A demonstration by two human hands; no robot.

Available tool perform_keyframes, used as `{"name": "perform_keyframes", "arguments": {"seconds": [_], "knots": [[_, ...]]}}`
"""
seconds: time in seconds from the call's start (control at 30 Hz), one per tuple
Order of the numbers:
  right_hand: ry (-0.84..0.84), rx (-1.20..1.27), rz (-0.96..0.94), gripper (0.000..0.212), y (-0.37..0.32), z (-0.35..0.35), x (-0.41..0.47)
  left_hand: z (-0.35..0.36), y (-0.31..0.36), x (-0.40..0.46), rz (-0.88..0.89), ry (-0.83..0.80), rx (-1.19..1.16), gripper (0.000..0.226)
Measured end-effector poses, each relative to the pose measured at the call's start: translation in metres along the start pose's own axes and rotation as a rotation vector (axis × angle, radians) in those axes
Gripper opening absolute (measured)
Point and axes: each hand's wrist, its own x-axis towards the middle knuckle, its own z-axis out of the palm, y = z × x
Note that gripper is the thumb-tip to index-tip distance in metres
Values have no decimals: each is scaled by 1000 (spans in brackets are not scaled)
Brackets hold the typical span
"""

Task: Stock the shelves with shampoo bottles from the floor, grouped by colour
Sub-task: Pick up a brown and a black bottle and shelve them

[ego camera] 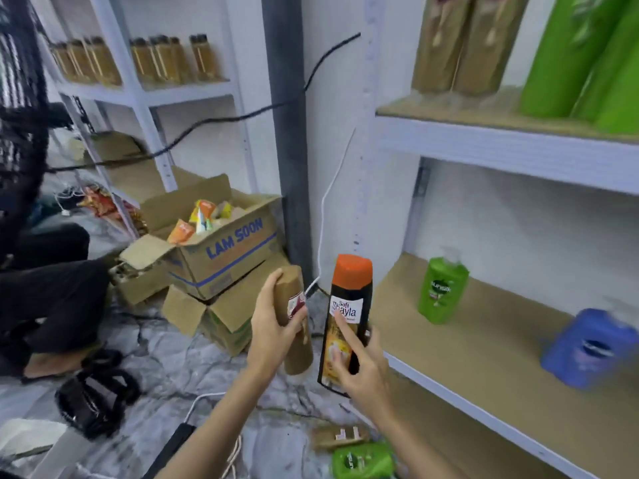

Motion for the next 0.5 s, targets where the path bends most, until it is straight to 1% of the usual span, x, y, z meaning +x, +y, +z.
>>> {"name": "perform_keyframes", "arguments": {"seconds": [0.07, 0.2, 0.27, 0.4, 0.5], "knots": [[20, -35, 13, 68, -31, -39, 15, -10, 50, 12, 46, -17, -11, 70], [50, -110, 24, 61, -89, -116, 36, -24, 150, 33, 81, -73, -94, 72], [78, -129, 18, 60, -110, -150, 45, -26, 194, 44, 104, -72, -131, 72], [172, -179, 12, 62, -140, -206, 63, -27, 268, 66, 161, -66, -195, 71], [274, -241, 13, 65, -151, -242, 73, -21, 311, 79, 253, -70, -201, 71]]}}
